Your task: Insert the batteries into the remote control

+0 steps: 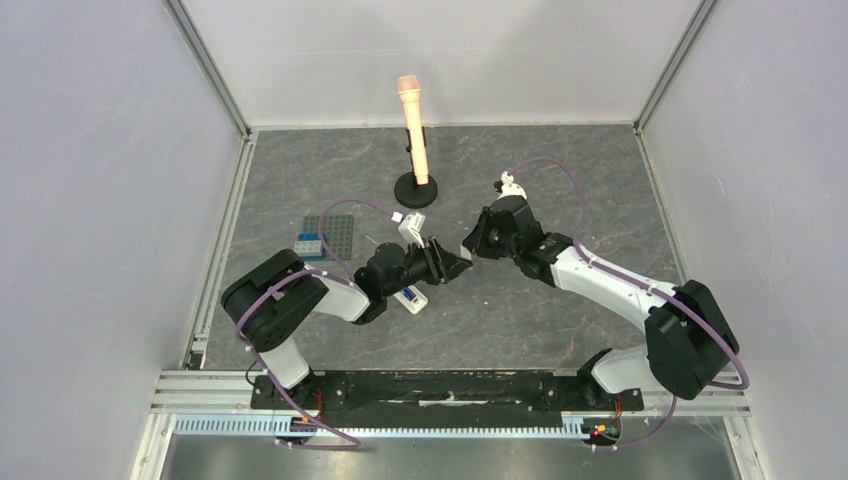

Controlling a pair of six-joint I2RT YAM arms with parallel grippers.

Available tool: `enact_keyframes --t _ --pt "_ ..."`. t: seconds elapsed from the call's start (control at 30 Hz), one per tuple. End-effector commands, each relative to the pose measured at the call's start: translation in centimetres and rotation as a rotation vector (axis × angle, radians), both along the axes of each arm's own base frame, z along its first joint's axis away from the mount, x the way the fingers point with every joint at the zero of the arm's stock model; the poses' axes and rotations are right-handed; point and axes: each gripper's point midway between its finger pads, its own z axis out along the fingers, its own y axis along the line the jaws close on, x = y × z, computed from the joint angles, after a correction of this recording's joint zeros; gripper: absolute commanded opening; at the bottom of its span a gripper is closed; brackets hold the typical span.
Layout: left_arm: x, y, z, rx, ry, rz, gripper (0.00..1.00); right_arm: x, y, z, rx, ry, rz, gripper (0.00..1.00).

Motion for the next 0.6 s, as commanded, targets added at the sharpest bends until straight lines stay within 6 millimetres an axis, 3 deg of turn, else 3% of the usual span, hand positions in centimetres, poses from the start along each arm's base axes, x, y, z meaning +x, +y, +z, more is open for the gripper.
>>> enact_keyframes --t 0.0,0.1,0.17,0.3,0.43,0.57 --pt "0.6 -1.1 2.1 -0.064 -0.032 -0.002 0.46 0.1 0.6 1.7 0.058 -0.038 0.001 0.08" --pt "0.7 -1.0 1.8 -0.05 -0.027 0.003 0.25 0.0 0.7 1.7 0.063 -0.036 0.008 0.08" --pt "0.7 -1.2 1.8 -0.042 -0.034 -0.008 0.04 -0.1 0.8 1.9 0.068 -0.037 0.015 0.1" --pt "0.5 -1.1 1.2 0.042 -0.099 -0.052 0.02 -0.4 0.7 3.3 0.068 -0.055 0.041 0.24" --pt "0.4 0.2 0.8 0.235 -0.264 -0.093 0.02 -0.9 -0.6 6.1 0.074 -0.12 0.035 0.52" --pt "0.8 1.7 1.4 0.421 -0.431 -0.117 0.02 -1.8 -1.4 8.5 0.112 -0.141 0.037 0.58"
